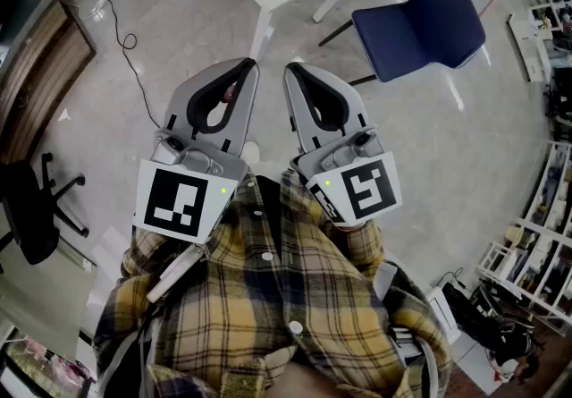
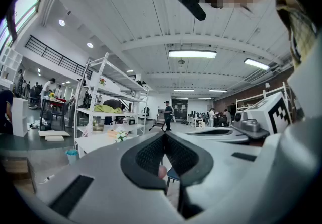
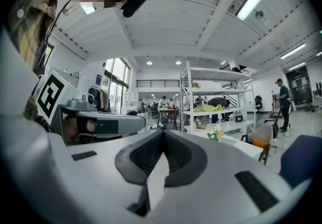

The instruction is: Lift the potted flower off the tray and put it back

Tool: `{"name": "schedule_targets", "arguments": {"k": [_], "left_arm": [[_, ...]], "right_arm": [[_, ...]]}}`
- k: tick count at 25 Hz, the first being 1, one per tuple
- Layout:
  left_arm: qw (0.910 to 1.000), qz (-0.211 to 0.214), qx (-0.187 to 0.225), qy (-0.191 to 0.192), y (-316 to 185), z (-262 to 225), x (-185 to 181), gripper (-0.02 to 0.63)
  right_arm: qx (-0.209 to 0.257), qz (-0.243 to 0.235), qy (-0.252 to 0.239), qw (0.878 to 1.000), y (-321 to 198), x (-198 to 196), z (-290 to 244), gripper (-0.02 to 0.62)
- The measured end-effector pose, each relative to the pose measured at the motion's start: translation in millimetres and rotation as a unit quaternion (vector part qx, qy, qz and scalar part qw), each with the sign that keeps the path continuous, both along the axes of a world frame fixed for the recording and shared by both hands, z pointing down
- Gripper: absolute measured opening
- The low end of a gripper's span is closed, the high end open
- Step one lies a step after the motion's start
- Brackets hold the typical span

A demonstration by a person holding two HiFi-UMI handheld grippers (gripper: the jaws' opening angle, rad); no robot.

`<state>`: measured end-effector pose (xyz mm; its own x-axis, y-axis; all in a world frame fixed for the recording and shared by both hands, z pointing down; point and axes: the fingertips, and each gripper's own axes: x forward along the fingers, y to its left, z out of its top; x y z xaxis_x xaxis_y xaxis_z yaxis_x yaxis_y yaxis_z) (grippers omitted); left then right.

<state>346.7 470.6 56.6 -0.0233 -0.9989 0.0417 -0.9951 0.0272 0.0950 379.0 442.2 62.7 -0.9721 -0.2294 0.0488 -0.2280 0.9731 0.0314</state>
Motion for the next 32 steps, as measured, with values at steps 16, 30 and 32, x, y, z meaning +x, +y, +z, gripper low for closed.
{"name": "schedule_targets", "arguments": {"k": [16,30,32], "left_arm": [[0.9994,-0.035,0.0,0.001,-9.3,7.3,10.5,0.008],[0.9994,-0.033,-0.001,0.01,-26.1,17.1,-82.4,0.008],[0.9995,-0.03,-0.003,0.006,-32.1,15.6,-102.7,0.008]], "right_arm": [[-0.008,-0.025,-0.002,1.0,-15.7,13.0,8.3,-0.002],[-0.007,-0.017,0.018,1.0,-33.2,-75.6,20.5,-0.002],[-0.008,-0.01,0.022,1.0,-41.2,-94.5,21.2,-0.002]]}}
